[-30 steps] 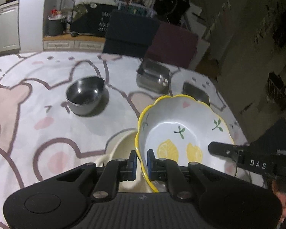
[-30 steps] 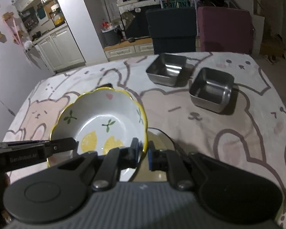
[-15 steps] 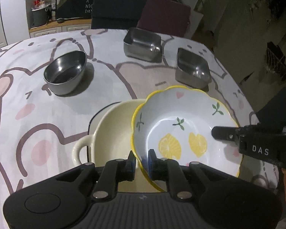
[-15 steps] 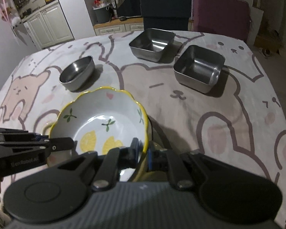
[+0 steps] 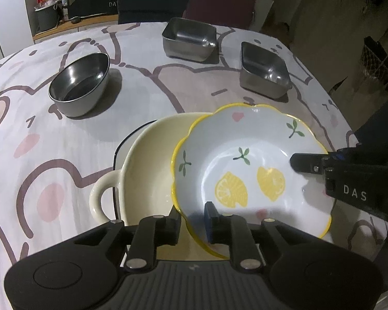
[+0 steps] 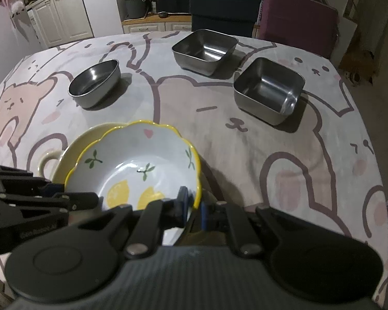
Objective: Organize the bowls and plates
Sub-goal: 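Lower the lemon bowl into the cream bowl with both grippers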
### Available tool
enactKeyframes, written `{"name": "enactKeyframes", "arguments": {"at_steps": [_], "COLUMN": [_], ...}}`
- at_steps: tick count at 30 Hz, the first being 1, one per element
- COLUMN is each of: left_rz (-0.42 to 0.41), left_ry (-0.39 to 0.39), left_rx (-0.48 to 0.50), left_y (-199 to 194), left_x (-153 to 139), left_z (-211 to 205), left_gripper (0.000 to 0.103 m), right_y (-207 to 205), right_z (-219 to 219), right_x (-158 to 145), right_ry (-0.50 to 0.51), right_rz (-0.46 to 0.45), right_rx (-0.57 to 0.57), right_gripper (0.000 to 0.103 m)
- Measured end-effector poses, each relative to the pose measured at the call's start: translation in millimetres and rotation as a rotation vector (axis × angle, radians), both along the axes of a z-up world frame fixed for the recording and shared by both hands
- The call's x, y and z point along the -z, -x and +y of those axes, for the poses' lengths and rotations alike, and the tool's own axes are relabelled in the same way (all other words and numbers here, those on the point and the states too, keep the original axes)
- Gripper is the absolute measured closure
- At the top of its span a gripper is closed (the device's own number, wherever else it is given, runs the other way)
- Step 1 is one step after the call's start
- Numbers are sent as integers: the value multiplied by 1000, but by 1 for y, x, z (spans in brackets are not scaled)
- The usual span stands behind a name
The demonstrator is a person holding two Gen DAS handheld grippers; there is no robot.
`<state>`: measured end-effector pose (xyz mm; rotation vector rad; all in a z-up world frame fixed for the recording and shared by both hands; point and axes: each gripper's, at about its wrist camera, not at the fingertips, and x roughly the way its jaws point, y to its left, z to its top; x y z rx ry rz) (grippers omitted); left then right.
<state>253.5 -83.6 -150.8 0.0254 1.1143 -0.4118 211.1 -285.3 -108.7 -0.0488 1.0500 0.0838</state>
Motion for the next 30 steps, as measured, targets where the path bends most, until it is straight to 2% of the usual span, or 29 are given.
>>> {"name": "enactKeyframes", "arguments": {"at_steps": [16, 30], "left_rz": [20, 43], "left_ry": [-51, -24], "left_rx": [24, 28], "left_y": [-4, -6], "left_x": [11, 10], "left_z": [-4, 0], "left_gripper": [77, 79], "right_y": [-6, -7], "right_z": [17, 17], "right_x": [8, 10], "right_ry": [93, 102], "right_rz": [17, 18], "right_rx": [-56, -69], "right_gripper": [91, 90]}}
